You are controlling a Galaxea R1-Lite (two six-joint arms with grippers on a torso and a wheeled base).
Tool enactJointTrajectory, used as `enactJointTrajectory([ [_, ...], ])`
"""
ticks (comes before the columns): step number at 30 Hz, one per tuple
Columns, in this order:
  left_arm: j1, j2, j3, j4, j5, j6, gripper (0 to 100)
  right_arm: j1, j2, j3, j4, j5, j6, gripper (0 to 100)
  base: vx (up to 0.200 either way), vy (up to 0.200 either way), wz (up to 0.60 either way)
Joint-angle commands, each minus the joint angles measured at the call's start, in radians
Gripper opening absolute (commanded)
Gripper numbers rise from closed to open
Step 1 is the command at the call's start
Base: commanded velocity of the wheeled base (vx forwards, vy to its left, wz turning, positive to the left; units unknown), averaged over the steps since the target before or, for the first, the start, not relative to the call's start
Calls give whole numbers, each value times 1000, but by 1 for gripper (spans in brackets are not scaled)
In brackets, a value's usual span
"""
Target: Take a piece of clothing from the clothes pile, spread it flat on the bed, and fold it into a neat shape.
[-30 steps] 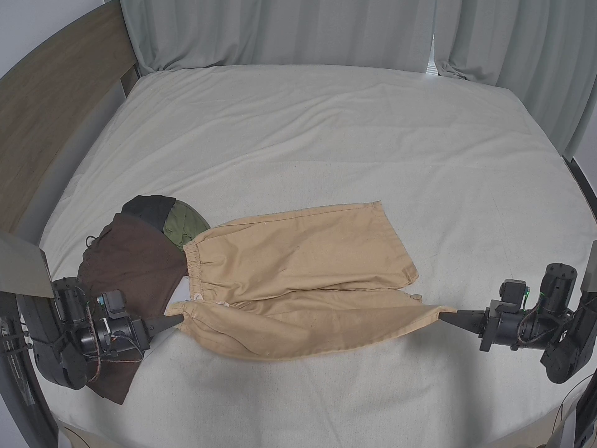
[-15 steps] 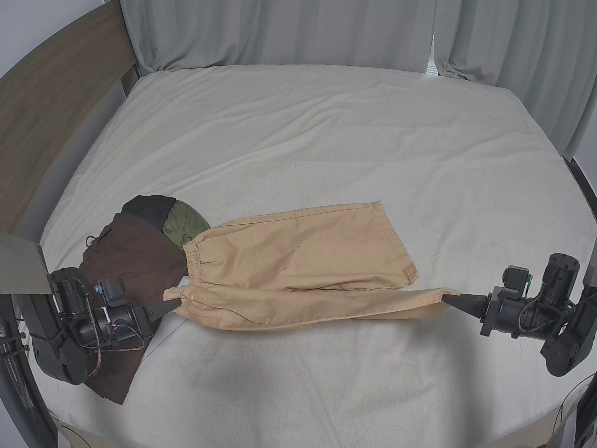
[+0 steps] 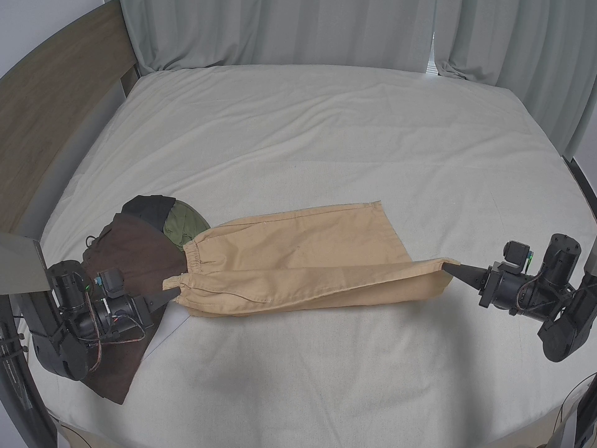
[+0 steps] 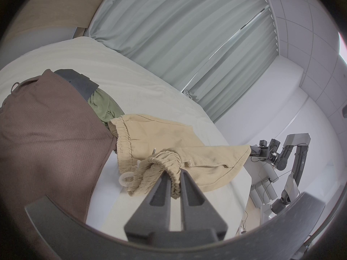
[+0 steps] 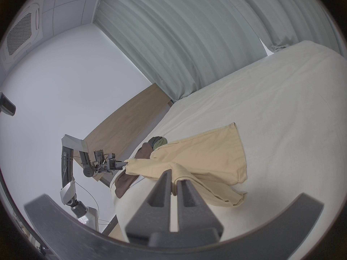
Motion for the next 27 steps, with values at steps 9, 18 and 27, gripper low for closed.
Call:
enactJointTrajectory([
  [9,-2,-4,-40,-1,55,-18,0,1,-4,-61,1,-24,9,0,0,0,0],
  [18,-31,-4,-74,-1,149,-77,0,1,-7,-150,1,-38,65,0,0,0,0],
  [27,-38,-2,-90,-1,152,-92,0,-4,23,-240,50,-38,98,0,0,0,0],
])
